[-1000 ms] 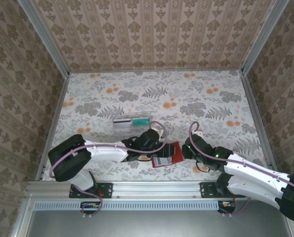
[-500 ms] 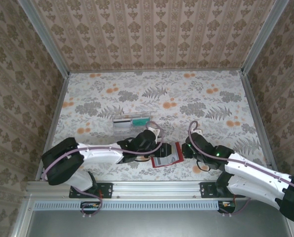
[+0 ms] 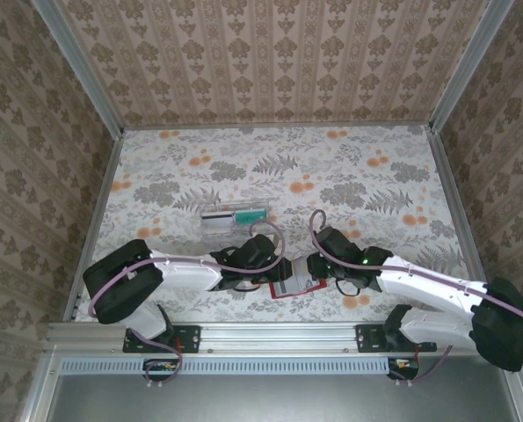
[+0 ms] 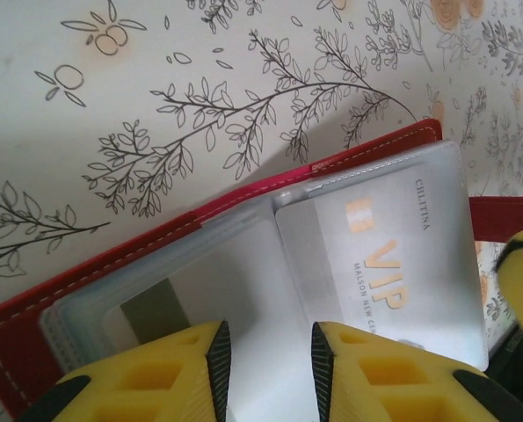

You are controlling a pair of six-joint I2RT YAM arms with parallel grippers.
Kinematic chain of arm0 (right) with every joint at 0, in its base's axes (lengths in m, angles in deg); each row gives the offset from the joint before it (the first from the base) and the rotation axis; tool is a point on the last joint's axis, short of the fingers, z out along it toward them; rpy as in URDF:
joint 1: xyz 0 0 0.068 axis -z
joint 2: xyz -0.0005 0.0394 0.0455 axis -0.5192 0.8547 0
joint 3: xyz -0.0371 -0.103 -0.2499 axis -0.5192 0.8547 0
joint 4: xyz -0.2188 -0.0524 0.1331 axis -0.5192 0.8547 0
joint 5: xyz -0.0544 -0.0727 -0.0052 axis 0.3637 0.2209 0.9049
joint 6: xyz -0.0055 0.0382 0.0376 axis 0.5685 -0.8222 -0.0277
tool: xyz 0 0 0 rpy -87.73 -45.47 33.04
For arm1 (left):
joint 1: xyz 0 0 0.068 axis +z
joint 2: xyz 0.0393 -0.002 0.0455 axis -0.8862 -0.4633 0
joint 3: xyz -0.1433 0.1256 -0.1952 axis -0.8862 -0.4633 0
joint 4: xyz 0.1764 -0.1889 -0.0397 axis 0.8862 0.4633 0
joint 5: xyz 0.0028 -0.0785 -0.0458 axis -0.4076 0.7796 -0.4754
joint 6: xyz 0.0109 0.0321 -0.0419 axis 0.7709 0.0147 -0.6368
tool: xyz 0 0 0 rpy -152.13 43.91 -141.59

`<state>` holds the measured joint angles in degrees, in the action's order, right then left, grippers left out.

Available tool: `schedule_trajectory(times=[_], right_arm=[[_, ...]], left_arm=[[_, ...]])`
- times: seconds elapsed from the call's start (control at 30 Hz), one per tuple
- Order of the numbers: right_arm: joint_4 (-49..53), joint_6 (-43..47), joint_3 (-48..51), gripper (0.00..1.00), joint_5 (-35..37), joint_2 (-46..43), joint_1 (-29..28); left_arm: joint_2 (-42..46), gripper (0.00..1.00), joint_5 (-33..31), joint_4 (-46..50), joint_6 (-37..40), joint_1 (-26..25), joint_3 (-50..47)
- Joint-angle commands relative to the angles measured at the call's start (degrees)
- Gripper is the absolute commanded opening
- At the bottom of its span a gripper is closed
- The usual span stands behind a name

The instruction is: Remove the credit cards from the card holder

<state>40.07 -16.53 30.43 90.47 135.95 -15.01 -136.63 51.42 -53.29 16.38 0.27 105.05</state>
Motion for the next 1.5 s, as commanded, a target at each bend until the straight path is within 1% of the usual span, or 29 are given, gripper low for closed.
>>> schedule_trajectory(times=[0.0,0.13,0.27,0.53,0.7,0.83,0.97,1.13,1.2,1.23,1.4,1.47], right_arm=[[-0.4,1.3,-0.6,0.14,-0.4,2.7,-0.3],[-0.6,0.5,0.3,0.11,1.3,5.9,-0.2],[-0.5,-0.2,0.9,0.10,2.4,7.8,-0.3],[-0.7,-1.9,3.0,0.10,3.0,8.3,-0.2],[-4.9,-3.1,5.0,0.10,-0.6,7.5,-0.2],[-6.0,-3.6,5.0,0.10,-1.7,7.8,-0.3],[-6.8,-3.9,5.2,0.10,-2.9,7.6,-0.3],[-7.0,-4.1,5.1,0.10,-3.6,6.9,-0.7],[-6.7,-3.9,4.9,0.10,-3.6,6.5,-0.9],[-6.5,-3.9,4.8,0.10,-3.6,6.2,-1.0],[-5.3,-3.7,4.3,0.10,-3.0,5.4,-1.1],[-4.8,-3.6,3.9,0.10,-2.9,5.2,-1.1]], left_arm=[[-0.8,0.32,0.2,4.2,-1.4,0.6,0.7],[-0.2,0.31,-0.7,7.4,-1.3,0.6,1.1],[0.5,0.31,-1.1,8.5,-1.0,0.6,1.1],[2.1,0.31,-1.5,10.5,0.0,0.5,1.5],[3.6,0.32,-1.7,12.3,1.9,-0.7,4.6],[3.6,0.31,-1.6,12.8,2.1,-1.3,6.2],[1.9,0.32,-0.8,11.3,1.1,-1.3,5.8],[-0.7,0.31,-0.2,11.8,-1.3,-0.7,5.0],[-1.6,0.27,0.2,12.6,-2.1,-0.3,4.9],[-1.7,0.27,0.3,12.6,-2.3,-0.2,4.7],[1.5,0.26,-0.7,13.4,-1.2,-0.3,4.4],[3.3,0.23,-0.9,13.7,-0.5,-0.3,4.3]])
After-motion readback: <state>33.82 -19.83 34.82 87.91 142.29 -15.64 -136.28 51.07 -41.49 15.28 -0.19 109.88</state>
